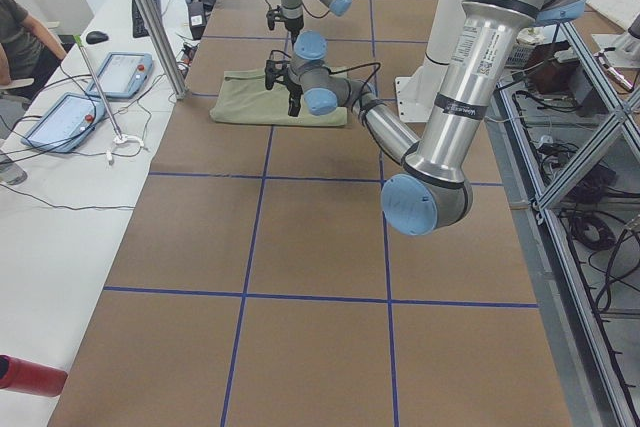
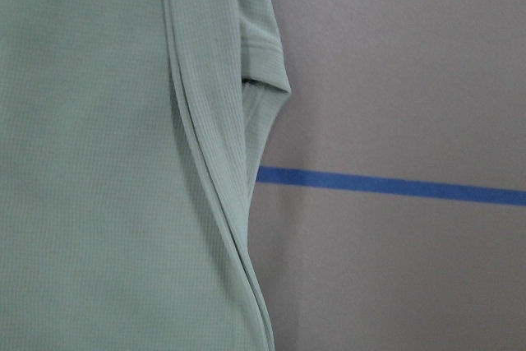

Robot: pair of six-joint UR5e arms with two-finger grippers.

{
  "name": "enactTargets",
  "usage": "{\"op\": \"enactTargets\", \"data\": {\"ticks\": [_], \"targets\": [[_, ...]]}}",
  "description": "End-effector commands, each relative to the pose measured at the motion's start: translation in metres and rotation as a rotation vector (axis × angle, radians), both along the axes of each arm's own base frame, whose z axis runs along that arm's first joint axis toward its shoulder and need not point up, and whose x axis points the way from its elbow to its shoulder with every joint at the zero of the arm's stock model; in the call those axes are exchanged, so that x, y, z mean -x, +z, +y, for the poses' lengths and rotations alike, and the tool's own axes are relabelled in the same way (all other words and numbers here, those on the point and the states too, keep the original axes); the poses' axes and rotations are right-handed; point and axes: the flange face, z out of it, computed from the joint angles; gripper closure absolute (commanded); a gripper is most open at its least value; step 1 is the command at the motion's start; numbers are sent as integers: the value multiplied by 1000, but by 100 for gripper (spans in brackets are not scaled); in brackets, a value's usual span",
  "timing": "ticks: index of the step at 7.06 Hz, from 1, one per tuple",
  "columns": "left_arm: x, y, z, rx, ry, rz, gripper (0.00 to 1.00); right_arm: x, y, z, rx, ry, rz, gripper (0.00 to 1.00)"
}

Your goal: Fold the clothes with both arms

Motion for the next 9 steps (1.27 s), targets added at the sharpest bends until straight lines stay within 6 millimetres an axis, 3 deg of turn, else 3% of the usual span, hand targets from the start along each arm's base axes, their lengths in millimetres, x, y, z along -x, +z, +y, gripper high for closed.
{"op": "enactTargets", "data": {"ticks": [1,2,5,9], "targets": [[2,-4,1,-13,-1,4,0,37,28,-43,-50,9,-26,0],[4,-7,2,-27,-3,18,0,49,22,-57,-65,-12,-9,0],[7,-13,5,-39,-3,30,0,58,29,-68,-63,-37,21,0],[8,-16,6,-47,0,35,0,56,40,-73,-57,-56,30,0]]}}
